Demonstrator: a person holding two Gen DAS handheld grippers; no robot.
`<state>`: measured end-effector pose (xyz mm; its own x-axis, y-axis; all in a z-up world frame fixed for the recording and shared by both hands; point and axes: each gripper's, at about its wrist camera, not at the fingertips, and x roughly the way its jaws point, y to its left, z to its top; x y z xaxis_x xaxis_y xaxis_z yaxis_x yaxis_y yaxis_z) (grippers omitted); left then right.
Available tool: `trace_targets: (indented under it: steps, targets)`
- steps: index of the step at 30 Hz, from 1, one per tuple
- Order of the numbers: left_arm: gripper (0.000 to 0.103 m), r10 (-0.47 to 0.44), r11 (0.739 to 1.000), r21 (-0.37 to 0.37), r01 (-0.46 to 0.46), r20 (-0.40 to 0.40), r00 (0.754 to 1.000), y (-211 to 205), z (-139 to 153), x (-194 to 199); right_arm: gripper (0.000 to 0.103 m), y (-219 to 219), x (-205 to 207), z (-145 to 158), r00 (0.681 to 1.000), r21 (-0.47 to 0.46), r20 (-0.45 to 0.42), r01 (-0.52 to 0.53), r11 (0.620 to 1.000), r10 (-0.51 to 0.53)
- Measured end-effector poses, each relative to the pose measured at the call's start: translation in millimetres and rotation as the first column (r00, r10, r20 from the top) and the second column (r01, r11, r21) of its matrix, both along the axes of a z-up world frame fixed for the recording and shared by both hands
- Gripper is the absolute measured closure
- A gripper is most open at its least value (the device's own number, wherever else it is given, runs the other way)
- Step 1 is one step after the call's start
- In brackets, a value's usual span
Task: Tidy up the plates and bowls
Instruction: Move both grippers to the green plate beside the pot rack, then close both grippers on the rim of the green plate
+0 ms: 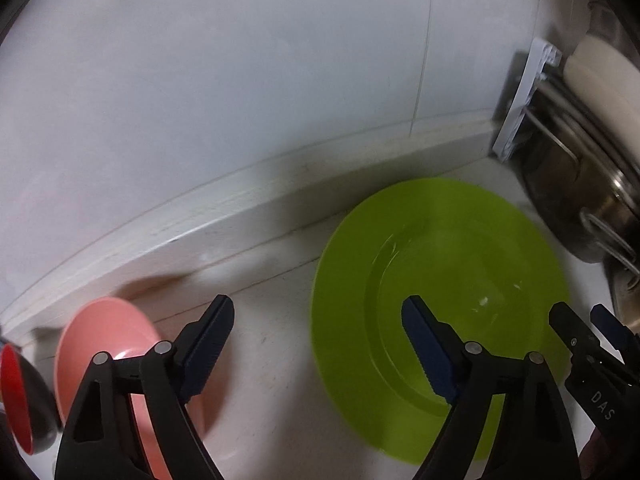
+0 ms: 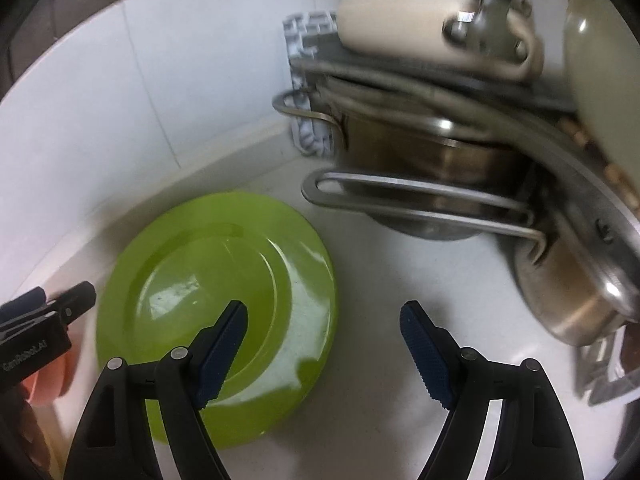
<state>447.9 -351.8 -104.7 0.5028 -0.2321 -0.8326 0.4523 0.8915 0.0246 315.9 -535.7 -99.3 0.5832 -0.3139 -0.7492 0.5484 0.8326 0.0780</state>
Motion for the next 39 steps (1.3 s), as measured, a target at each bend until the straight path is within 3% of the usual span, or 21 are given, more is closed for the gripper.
trace_targets:
  steps: [14, 19, 32, 39]
  targets:
    - [0.048, -0.039, 0.999, 0.022, 0.042, -0.102, 0.994, -21, -23, 21, 0.038, -17, 20, -25, 0.997, 0.071, -0.072, 0.014, 0.997, -0.009]
    - [0.059, -0.051, 0.999, -0.004, 0.051, -0.125, 0.991, -22, -22, 23, 0.042, -20, 25, -26, 0.996, 0.082, -0.087, 0.005, 0.997, 0.002]
    - [0.061, -0.032, 0.999, 0.004, 0.033, -0.133, 0.991, -24, -21, 22, 0.060, -18, 41, -23, 0.987, 0.102, -0.129, -0.084, 0.991, 0.097]
    - [0.063, -0.031, 0.999, 0.007, 0.032, -0.108, 0.994, -26, -13, 14, 0.060, -20, 51, -23, 0.973, 0.111, -0.185, -0.118, 0.987, 0.137]
